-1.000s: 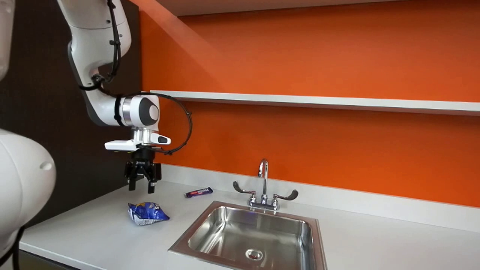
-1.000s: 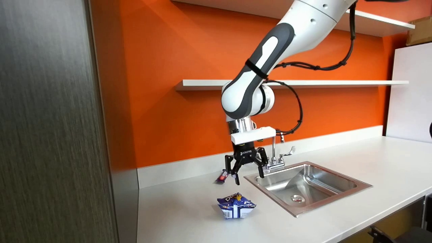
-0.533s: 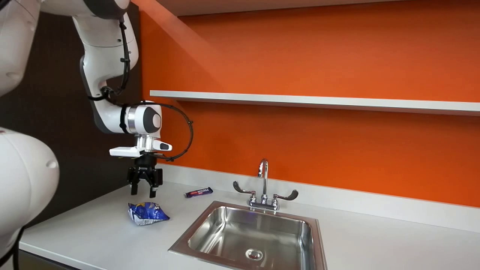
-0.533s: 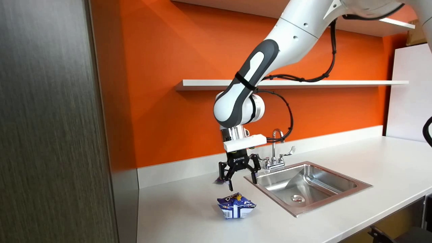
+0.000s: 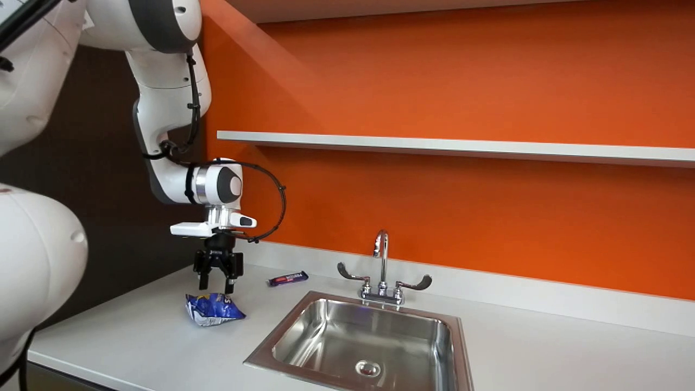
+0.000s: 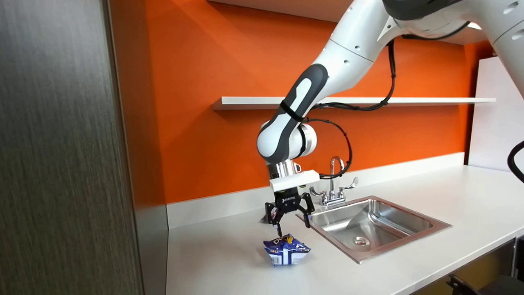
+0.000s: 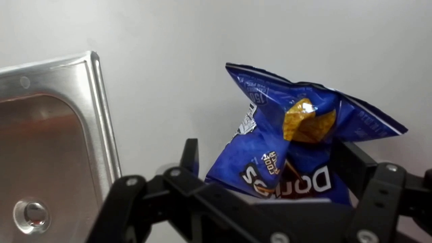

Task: Place the snack in the sink

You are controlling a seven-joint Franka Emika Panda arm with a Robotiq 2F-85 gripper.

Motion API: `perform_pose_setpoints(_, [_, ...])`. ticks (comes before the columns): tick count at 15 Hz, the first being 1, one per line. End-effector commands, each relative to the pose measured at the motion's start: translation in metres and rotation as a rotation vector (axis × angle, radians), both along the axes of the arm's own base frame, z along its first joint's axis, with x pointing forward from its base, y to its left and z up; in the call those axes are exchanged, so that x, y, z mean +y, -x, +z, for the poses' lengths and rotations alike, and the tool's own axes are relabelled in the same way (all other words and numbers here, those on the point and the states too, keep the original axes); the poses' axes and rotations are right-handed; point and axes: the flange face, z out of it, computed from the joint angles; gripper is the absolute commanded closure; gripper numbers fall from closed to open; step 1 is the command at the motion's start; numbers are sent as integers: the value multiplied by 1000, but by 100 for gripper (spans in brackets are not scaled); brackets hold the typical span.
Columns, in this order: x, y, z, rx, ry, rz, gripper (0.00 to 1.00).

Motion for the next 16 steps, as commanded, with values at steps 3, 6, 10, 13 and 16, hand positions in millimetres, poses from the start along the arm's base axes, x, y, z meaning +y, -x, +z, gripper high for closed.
perform_pose_setpoints(3, [-1,-11,-9,5,15,-21,0])
perform_pose_setpoints(6, [-3,-13,-12,8,18,-25,0])
perform_pose_setpoints(10, [-2,-13,-16,14,20,-26,0])
perform_pose_setpoints(13, [-3,-12,-19,22,19,-26,26])
perform_pose_setpoints(16, [-4,-12,-21,25,20,-25,52])
